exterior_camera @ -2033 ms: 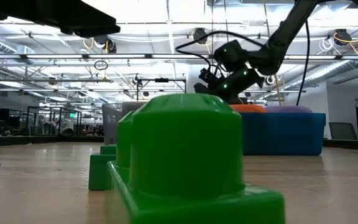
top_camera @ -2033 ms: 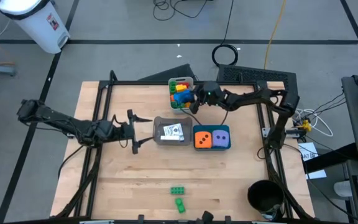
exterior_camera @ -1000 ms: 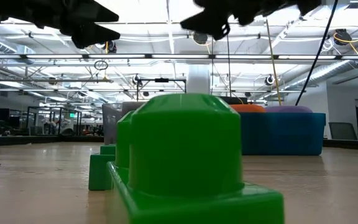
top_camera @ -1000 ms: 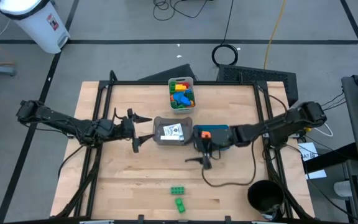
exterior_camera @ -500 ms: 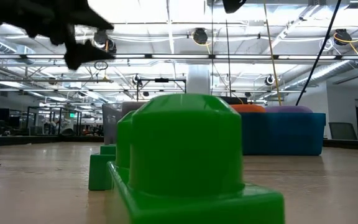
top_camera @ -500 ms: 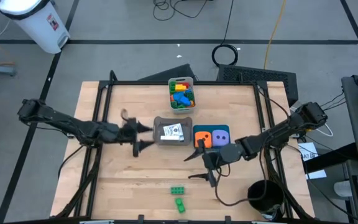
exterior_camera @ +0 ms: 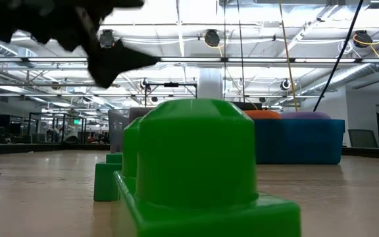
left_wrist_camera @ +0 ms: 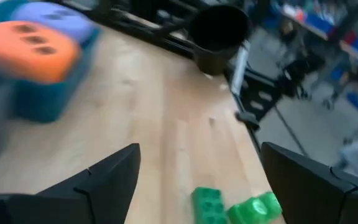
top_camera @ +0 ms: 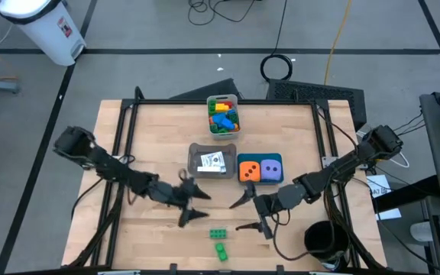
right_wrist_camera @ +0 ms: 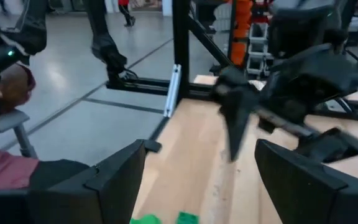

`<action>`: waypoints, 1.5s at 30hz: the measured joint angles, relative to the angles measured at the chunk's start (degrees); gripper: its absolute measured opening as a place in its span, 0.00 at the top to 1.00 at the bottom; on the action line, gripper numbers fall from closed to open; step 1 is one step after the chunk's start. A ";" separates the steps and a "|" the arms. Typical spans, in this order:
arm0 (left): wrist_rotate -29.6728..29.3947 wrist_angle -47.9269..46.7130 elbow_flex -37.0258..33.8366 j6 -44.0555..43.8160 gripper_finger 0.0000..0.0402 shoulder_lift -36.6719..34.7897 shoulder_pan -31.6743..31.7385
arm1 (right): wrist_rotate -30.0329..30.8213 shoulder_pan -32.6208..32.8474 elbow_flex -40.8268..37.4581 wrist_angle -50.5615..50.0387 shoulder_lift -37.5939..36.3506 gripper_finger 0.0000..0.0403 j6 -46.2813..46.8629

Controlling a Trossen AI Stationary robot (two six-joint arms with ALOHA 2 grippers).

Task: Pick & Place Toys
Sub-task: Put the green game piece into the gray bin

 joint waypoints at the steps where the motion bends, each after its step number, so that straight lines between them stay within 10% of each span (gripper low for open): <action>1: 0.26 -1.47 2.41 1.62 0.15 1.63 -0.81 | 0.01 0.44 0.00 0.43 0.00 0.27 0.01; 15: 3.44 -28.77 29.02 9.93 0.15 22.71 -6.43 | 0.21 4.52 0.00 3.29 0.00 0.27 0.21; 31: -0.09 -28.80 30.63 7.83 0.15 28.56 -1.91 | 1.91 4.62 0.00 3.04 0.02 0.27 1.28; 38: -12.76 -31.27 30.50 1.81 0.15 27.85 0.73 | 1.91 4.62 0.00 2.77 0.02 0.27 1.28; 45: -2.00 -33.18 30.30 0.96 0.15 24.49 1.73 | 1.90 4.62 0.00 2.79 0.02 0.27 1.28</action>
